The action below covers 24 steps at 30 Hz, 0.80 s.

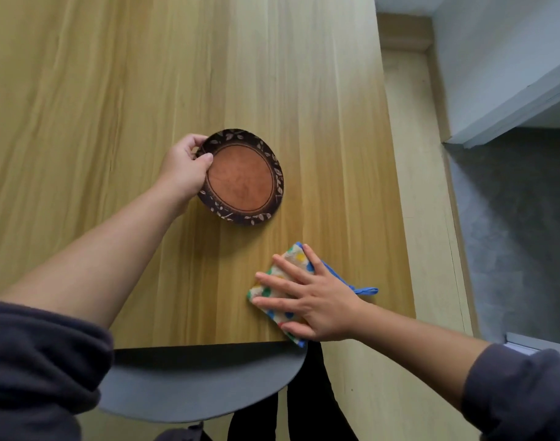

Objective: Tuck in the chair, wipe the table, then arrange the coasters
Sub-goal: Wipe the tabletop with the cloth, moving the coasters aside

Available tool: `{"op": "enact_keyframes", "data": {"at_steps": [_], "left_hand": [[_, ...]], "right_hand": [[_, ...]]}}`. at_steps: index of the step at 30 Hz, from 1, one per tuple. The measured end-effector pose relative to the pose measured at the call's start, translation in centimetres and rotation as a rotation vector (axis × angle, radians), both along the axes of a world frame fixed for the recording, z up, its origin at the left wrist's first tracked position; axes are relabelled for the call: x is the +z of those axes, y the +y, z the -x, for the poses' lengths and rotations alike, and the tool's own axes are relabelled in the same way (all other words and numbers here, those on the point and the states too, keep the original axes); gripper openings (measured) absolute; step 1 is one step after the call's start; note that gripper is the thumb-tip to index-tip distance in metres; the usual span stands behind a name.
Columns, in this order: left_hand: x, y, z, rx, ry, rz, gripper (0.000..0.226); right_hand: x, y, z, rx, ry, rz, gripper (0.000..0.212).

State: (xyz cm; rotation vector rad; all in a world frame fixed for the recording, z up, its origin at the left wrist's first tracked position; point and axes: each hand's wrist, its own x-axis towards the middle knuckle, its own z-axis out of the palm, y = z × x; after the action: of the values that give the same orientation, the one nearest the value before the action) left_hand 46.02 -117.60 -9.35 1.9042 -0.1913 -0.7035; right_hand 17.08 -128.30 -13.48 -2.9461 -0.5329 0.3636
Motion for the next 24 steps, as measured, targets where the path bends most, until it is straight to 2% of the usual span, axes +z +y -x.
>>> {"op": "enact_keyframes", "data": {"at_steps": [7, 12, 21, 24], "left_hand": [[-0.4, -4.0, -0.9, 0.323, 0.317, 0.18, 0.042], [-0.7, -9.5, -3.5, 0.379, 0.348, 0.231, 0.05], [-1.1, -23.1, -8.8, 0.372, 0.389, 0.385, 0.052], [-1.2, -27.4, -10.3, 0.381, 0.413, 0.435, 0.054]], "right_hand": [[0.1, -3.6, -5.1, -0.196, -0.03, 0.042, 0.059], [-0.3, -8.8, -8.6, -0.32, -0.054, 0.06, 0.059], [-0.9, -21.2, -16.6, -0.722, -0.03, 0.094, 0.059], [-1.2, -22.7, -17.9, -0.762, -0.06, 0.085, 0.059]]}}
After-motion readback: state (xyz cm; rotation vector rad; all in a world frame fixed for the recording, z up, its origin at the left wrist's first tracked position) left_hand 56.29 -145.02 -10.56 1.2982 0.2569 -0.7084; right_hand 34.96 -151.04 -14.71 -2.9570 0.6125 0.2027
